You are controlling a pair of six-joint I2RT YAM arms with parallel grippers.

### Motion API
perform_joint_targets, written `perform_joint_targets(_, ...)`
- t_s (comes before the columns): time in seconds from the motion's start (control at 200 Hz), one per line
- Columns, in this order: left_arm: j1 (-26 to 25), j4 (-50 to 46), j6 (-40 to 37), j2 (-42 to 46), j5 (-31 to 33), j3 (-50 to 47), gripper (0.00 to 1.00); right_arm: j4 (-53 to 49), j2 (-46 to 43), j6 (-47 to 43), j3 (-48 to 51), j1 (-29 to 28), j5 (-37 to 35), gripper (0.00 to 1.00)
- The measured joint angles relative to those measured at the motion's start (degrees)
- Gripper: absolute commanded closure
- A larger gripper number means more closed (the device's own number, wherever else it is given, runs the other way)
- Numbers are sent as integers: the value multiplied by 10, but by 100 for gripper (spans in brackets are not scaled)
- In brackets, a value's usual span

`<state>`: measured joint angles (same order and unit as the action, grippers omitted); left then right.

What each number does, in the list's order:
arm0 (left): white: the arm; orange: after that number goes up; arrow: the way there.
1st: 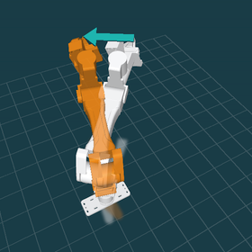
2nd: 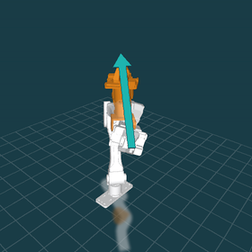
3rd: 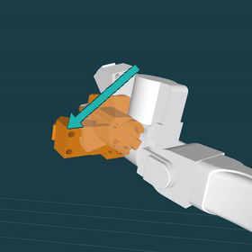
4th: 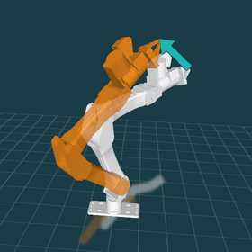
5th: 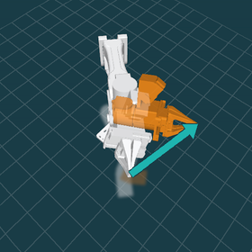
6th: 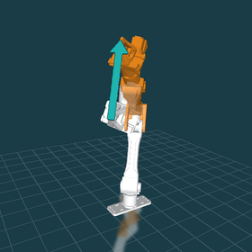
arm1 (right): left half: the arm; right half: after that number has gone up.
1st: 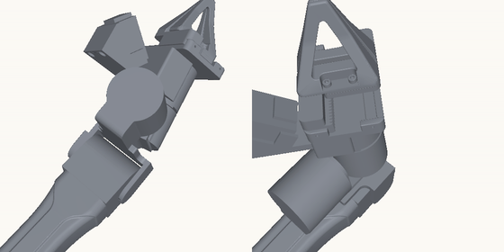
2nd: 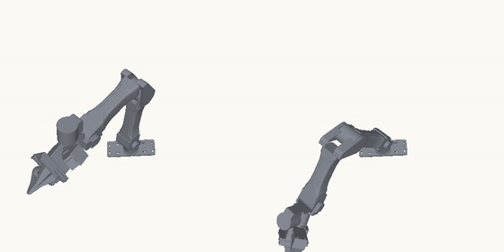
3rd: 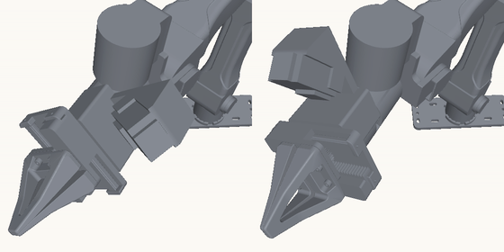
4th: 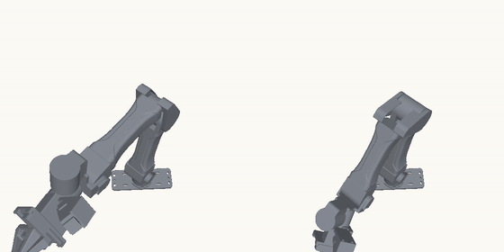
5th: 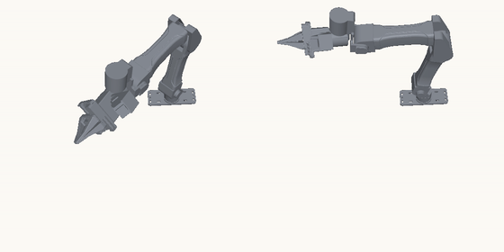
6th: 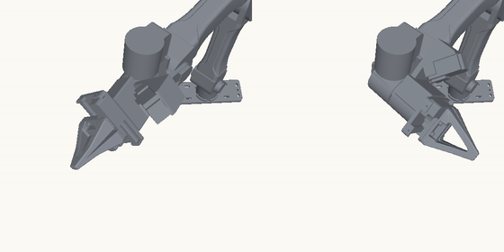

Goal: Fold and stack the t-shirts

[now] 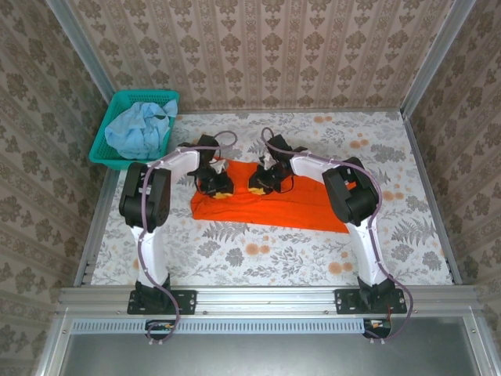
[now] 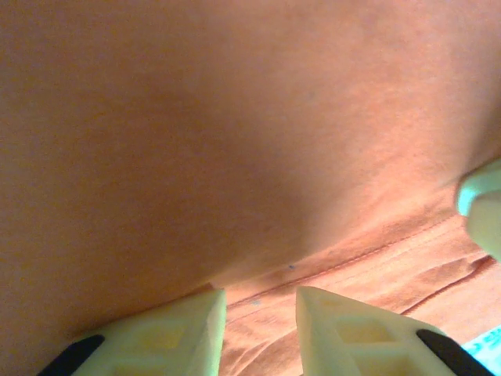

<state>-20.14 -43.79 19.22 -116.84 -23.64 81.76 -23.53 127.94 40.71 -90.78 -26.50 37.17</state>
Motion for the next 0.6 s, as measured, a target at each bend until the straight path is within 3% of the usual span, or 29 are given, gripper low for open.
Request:
perform_joint_targets(0.125,12,-21,1,0,31,34,52,13,-40,4,37,8,0,58)
perform_joint_targets(0.27,18,-31,17,0,48,100,52,52,-113,26,104,43,-8,58)
perform_joint_targets(0.41,14,-33,46,-8,54,177,60,70,-210,47,193,134,-56,60)
perform_joint_targets(0.6,1,-33,83,-72,75,258,61,49,-285,53,280,277,-165,60)
